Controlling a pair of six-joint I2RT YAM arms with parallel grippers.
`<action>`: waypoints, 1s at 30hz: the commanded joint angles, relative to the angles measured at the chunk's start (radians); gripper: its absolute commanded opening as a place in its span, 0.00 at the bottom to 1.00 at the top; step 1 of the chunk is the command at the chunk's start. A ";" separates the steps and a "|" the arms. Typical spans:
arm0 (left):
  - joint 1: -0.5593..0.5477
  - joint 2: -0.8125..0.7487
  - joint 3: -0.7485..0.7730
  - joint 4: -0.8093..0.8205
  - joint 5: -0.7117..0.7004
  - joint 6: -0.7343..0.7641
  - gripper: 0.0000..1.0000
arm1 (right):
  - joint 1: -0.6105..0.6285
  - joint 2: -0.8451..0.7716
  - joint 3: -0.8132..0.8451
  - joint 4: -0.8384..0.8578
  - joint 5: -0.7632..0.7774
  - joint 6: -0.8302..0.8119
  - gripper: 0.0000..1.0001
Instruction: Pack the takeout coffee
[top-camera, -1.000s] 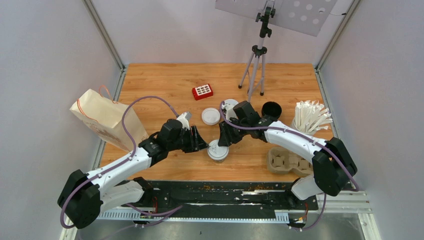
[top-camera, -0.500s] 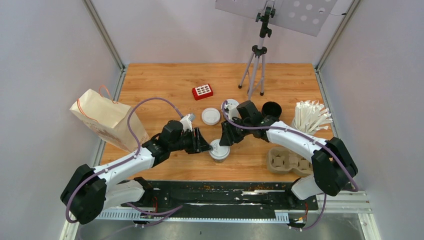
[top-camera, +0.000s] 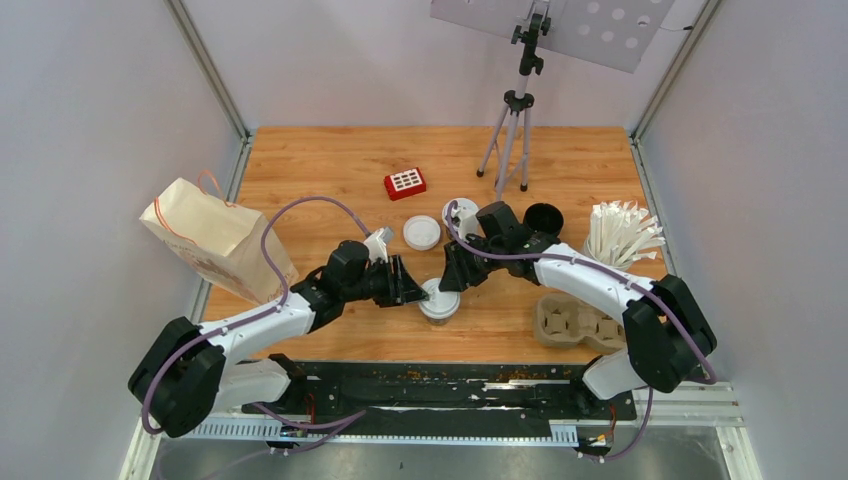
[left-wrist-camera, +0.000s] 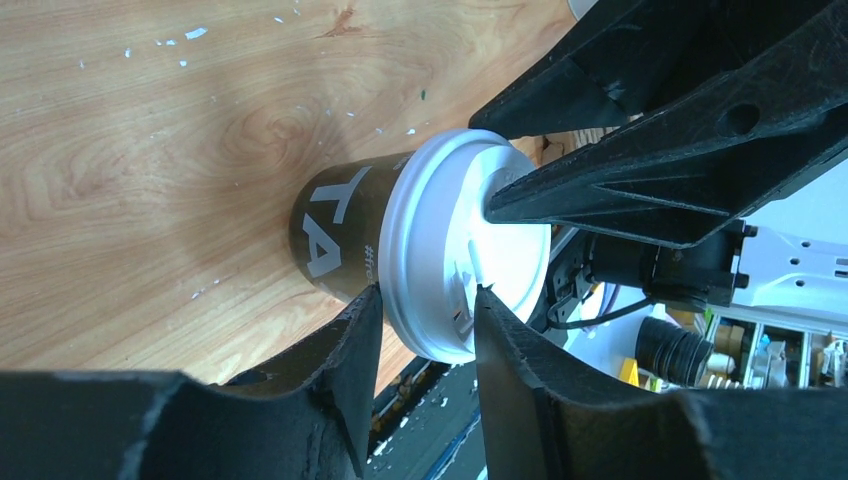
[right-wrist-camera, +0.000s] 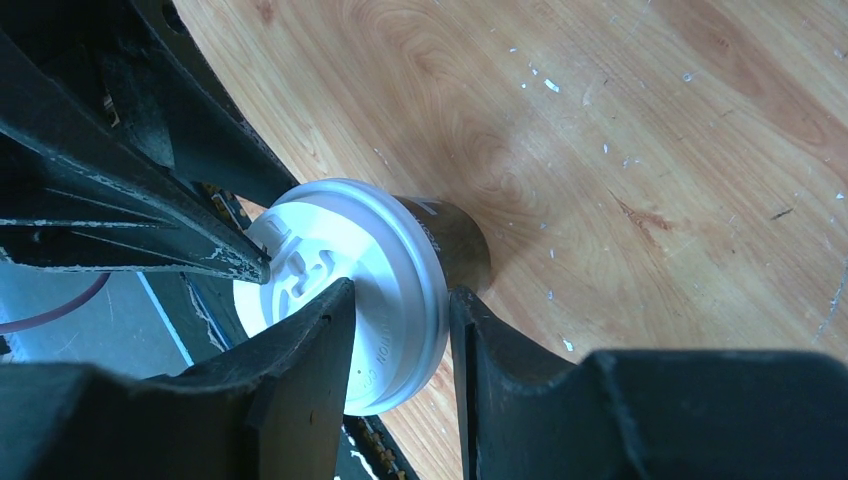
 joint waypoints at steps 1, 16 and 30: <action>0.003 0.017 -0.027 0.019 -0.017 -0.011 0.43 | -0.013 0.020 -0.055 -0.066 0.081 -0.046 0.39; -0.027 0.071 -0.067 -0.129 -0.144 0.028 0.32 | -0.051 0.021 -0.146 -0.019 0.056 -0.002 0.39; -0.126 0.004 -0.012 -0.139 -0.145 -0.049 0.31 | -0.057 -0.011 -0.097 -0.020 0.033 -0.018 0.45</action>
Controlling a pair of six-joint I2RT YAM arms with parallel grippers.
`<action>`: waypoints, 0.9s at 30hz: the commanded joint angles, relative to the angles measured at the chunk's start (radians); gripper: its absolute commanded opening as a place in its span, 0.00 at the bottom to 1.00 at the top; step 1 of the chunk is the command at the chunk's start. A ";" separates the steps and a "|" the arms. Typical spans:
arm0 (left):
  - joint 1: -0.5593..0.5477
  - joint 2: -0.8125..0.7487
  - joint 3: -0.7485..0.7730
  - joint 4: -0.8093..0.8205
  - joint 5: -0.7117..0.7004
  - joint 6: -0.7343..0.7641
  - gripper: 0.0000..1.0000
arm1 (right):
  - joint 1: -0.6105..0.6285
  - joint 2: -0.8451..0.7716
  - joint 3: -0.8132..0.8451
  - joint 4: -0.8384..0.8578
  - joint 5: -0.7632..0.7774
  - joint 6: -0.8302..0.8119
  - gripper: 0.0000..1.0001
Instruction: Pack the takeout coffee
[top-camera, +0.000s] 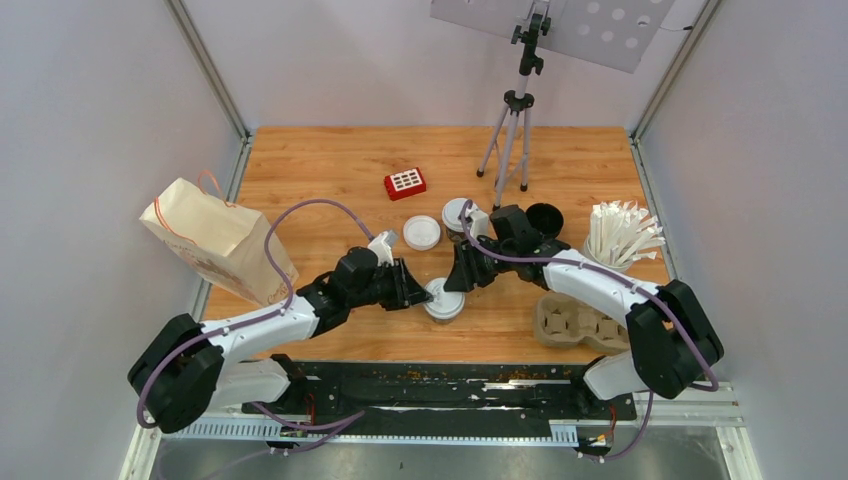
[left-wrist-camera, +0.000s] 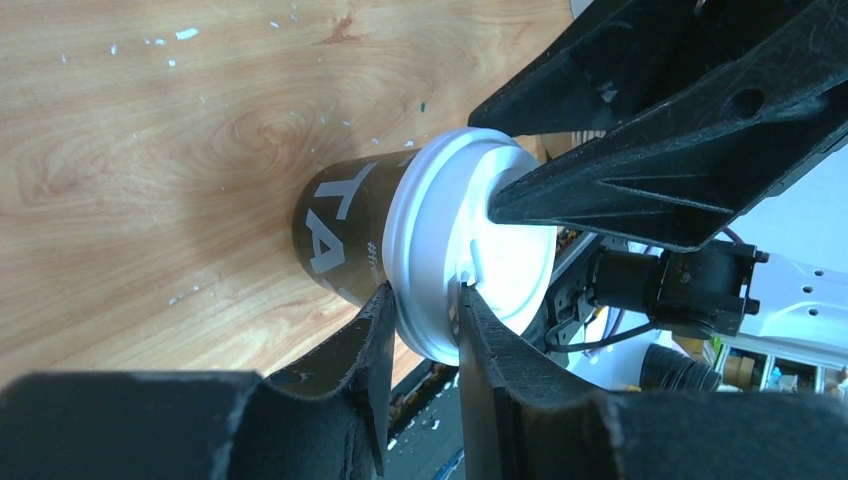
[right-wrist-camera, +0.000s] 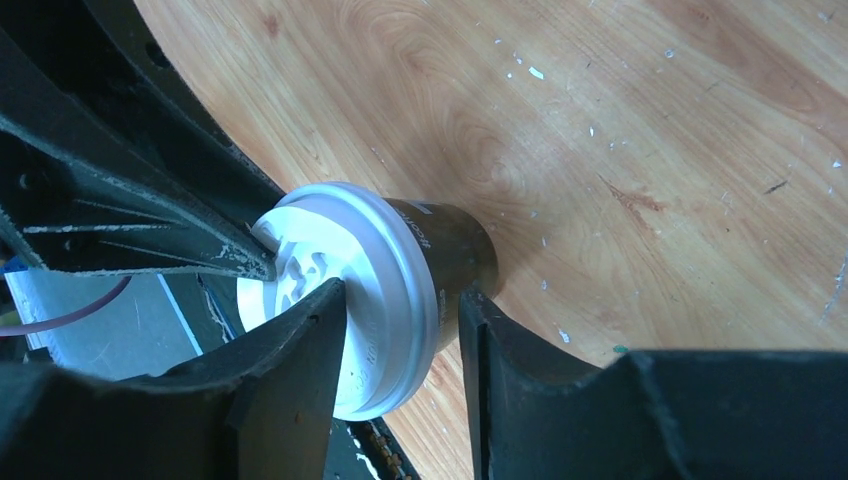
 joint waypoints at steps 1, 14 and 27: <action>-0.044 -0.032 0.008 -0.161 -0.020 -0.005 0.33 | -0.001 0.026 0.020 -0.133 0.103 -0.073 0.47; -0.096 -0.021 0.048 -0.085 -0.039 -0.089 0.38 | -0.022 0.035 0.226 -0.262 0.114 -0.113 0.69; -0.108 -0.043 0.073 -0.132 -0.083 -0.100 0.47 | -0.022 -0.042 0.240 -0.433 0.199 -0.035 0.72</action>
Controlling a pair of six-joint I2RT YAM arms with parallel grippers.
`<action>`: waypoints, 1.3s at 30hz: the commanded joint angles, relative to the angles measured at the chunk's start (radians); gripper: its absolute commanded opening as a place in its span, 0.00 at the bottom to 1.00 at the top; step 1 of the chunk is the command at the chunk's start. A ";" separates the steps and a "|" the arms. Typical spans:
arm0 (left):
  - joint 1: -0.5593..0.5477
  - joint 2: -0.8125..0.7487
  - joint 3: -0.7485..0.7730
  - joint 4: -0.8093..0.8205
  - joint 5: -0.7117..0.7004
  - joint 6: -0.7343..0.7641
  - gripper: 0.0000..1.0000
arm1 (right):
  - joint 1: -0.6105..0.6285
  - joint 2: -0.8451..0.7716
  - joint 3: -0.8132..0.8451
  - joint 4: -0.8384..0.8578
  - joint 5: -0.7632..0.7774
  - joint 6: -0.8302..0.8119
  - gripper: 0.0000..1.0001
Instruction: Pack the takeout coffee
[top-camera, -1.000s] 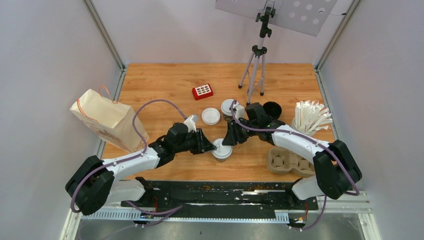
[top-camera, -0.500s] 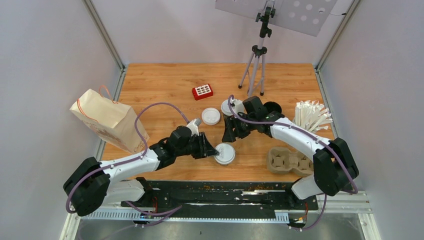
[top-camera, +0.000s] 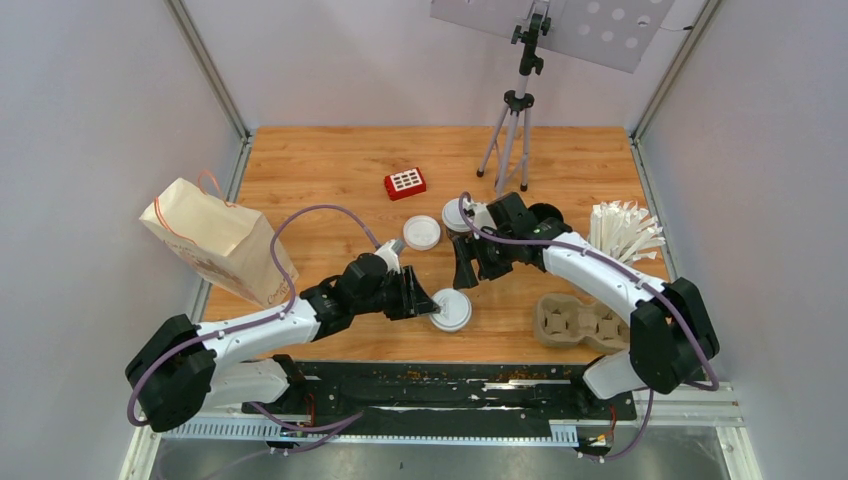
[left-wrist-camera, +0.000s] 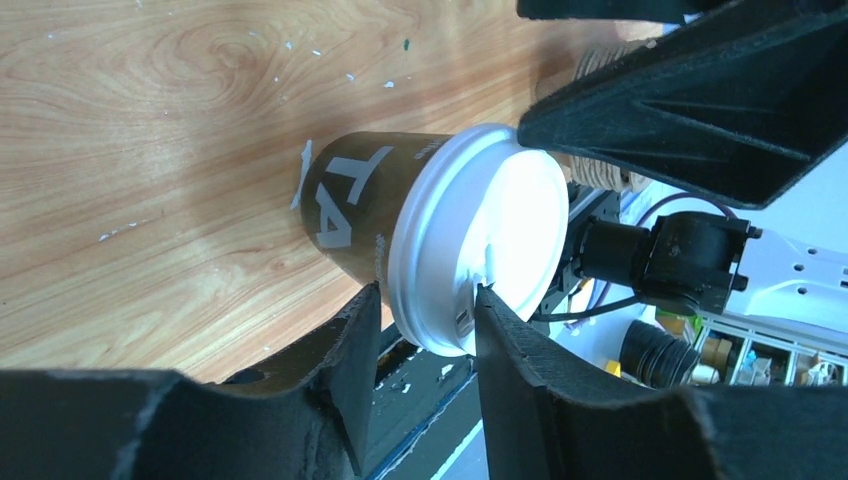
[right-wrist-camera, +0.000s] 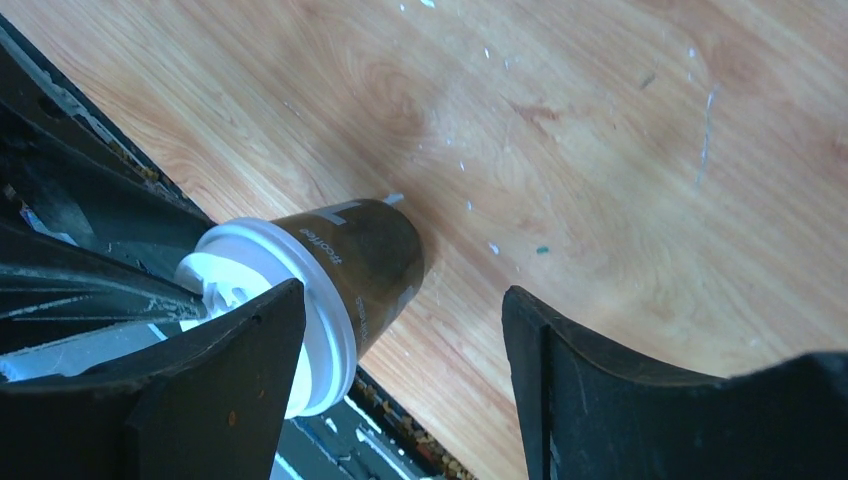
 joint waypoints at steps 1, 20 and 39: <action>-0.007 -0.012 0.037 -0.016 -0.030 -0.012 0.49 | -0.004 -0.089 0.038 -0.086 0.052 0.052 0.72; -0.009 -0.037 0.166 -0.199 -0.096 0.137 0.70 | 0.035 -0.278 -0.161 0.035 -0.002 0.308 0.66; 0.067 0.025 0.198 -0.230 0.002 0.250 0.58 | 0.040 -0.128 -0.168 0.131 0.011 0.191 0.42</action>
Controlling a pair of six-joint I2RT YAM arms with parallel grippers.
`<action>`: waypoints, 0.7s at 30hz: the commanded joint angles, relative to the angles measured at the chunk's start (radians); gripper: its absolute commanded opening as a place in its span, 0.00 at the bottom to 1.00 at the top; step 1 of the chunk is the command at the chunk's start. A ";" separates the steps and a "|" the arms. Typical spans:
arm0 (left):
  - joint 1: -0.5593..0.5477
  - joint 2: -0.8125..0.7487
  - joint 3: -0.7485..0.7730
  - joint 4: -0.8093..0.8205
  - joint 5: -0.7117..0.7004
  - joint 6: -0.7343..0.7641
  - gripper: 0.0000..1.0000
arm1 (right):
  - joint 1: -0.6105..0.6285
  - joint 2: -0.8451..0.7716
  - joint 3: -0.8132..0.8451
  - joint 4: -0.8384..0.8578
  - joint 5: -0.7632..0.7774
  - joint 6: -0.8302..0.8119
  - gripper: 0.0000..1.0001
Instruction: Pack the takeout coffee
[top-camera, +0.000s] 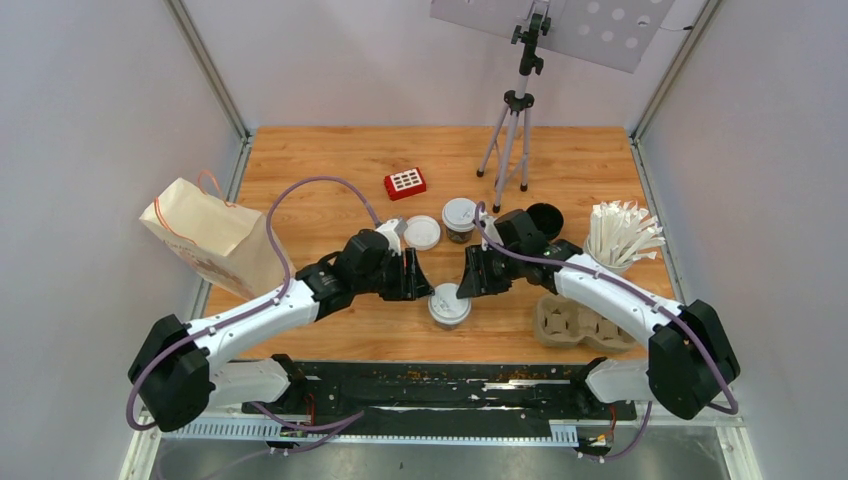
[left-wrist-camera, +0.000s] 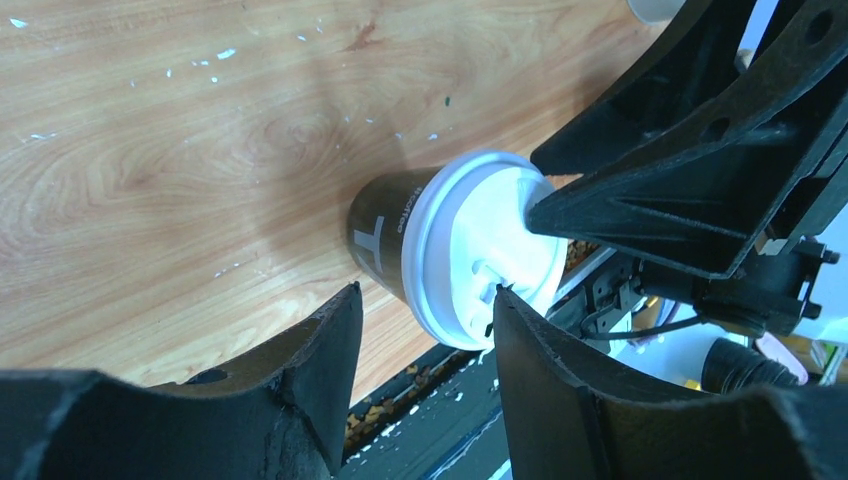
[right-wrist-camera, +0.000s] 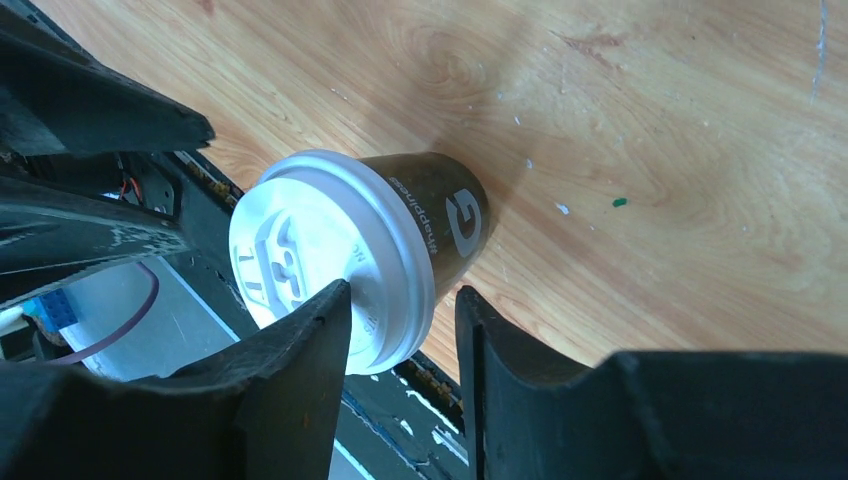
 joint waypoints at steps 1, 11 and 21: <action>0.000 0.010 -0.019 0.054 0.059 0.037 0.58 | 0.005 0.018 0.005 0.049 0.011 -0.094 0.41; 0.006 0.010 -0.063 0.088 0.070 0.026 0.56 | 0.002 0.066 0.023 0.058 0.000 -0.250 0.40; 0.047 0.020 -0.202 0.330 0.155 -0.078 0.52 | -0.013 0.063 -0.019 0.091 -0.002 -0.260 0.40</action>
